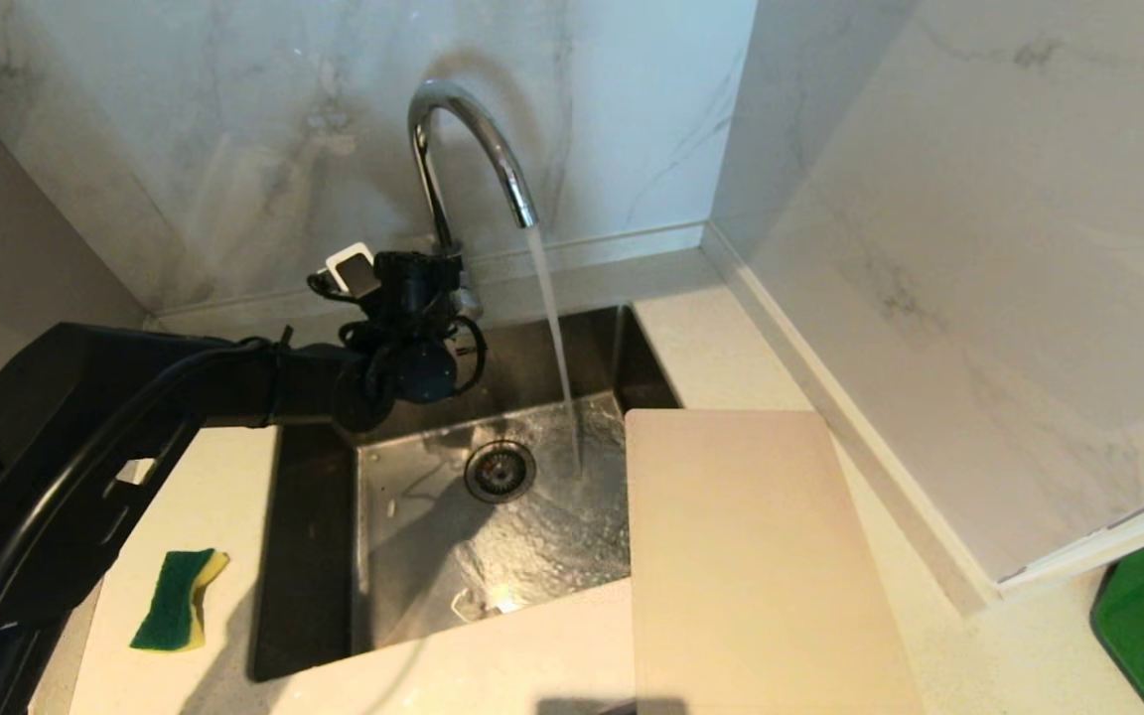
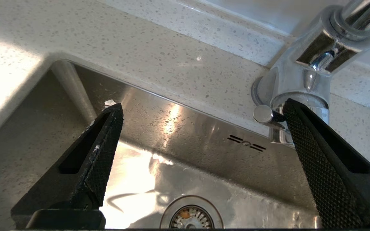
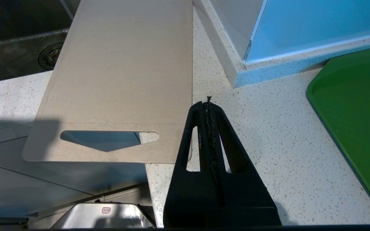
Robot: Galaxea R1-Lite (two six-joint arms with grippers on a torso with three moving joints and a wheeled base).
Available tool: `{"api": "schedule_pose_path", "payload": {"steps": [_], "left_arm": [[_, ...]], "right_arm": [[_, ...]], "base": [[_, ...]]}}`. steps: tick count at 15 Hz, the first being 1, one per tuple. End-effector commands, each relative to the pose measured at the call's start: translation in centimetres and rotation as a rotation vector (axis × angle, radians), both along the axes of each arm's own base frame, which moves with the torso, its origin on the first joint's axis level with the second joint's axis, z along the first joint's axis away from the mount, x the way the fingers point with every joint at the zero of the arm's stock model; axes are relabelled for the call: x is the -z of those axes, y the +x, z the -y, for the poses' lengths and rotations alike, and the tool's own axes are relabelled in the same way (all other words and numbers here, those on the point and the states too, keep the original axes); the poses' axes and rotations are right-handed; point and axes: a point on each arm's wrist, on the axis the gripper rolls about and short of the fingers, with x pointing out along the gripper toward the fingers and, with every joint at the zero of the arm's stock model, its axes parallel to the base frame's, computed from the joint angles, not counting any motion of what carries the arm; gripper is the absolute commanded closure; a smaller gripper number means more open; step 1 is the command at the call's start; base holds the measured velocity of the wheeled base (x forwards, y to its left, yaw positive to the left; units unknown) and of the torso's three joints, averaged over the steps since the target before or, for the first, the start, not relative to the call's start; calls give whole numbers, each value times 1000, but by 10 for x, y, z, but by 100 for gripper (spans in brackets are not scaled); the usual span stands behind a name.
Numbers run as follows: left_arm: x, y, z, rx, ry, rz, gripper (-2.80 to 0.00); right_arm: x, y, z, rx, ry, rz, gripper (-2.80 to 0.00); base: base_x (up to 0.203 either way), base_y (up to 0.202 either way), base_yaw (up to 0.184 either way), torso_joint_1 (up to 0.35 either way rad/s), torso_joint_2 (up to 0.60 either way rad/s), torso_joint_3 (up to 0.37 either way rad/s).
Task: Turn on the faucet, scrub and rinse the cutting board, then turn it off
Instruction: Turn on the tap
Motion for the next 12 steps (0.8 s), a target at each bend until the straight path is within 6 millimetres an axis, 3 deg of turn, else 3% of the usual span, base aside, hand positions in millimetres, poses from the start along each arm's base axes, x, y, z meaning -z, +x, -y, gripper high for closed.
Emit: {"api": "schedule_pose_path", "payload": {"steps": [1, 8, 12], "left_arm": [[-22, -8, -3, 0, -25, 47, -280], [-72, -38, 1, 50, -49, 127, -280], [-112, -70, -20, 95, -24, 150, -280]], "right_arm": [[0, 0, 0, -1, 0, 1, 0], [0, 0, 0, -1, 0, 1, 0], [0, 0, 0, -1, 0, 1, 0]], "base": [[0, 0, 0, 0, 0, 0], [0, 0, 0, 0, 0, 0], [0, 0, 0, 0, 0, 0]]}}
